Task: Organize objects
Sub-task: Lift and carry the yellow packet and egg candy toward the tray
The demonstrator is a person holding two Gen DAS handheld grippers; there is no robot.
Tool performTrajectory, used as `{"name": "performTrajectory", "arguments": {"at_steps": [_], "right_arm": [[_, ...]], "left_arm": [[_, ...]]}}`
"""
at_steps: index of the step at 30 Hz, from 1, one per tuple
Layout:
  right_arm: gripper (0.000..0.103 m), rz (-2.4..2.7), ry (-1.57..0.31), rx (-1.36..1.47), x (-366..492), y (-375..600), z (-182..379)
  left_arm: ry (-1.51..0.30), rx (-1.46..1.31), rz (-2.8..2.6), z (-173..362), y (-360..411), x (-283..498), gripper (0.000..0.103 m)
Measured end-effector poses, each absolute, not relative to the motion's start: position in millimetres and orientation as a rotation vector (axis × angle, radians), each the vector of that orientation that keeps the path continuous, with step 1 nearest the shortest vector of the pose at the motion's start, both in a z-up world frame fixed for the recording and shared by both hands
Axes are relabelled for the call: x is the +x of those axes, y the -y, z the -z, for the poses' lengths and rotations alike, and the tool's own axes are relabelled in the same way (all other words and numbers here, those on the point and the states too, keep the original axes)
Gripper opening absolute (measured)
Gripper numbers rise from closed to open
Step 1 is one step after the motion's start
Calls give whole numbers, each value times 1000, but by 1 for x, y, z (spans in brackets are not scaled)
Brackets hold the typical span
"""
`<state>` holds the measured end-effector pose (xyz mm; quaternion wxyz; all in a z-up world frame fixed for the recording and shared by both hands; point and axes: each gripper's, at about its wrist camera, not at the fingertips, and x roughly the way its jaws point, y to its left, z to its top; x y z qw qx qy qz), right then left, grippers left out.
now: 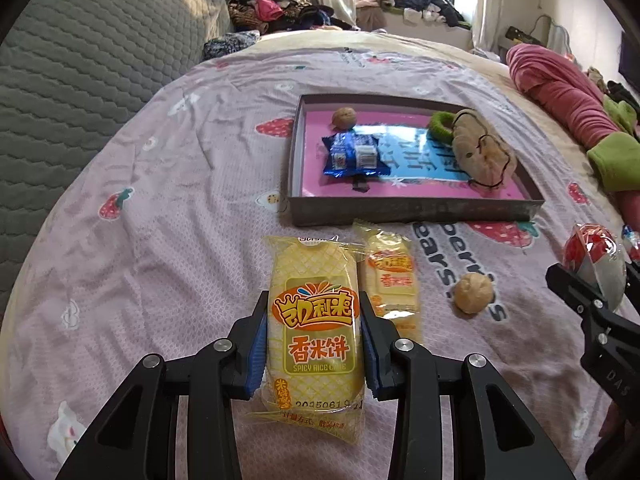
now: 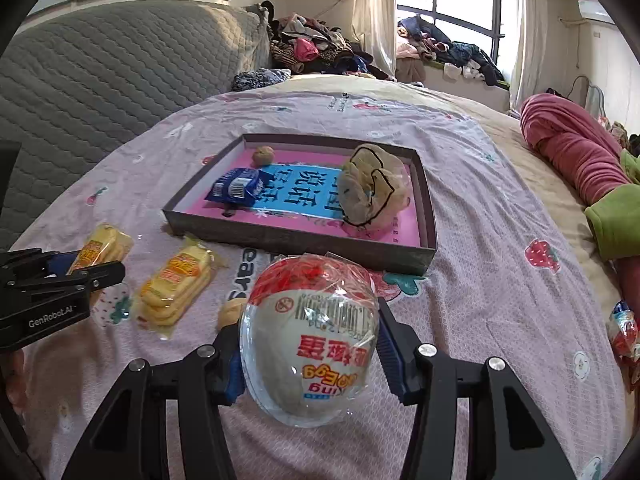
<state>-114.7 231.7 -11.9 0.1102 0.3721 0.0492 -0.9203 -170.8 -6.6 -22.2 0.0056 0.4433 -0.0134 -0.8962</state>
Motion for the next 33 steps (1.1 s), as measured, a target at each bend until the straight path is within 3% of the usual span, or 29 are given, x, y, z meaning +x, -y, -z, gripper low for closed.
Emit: {"name": "performTrajectory", "arguments": {"at_steps": [33], "right_arm": [[54, 2771, -186, 879, -53, -222, -76]], "left_arm": [[52, 1231, 2945, -57, -20, -119, 40]]}}
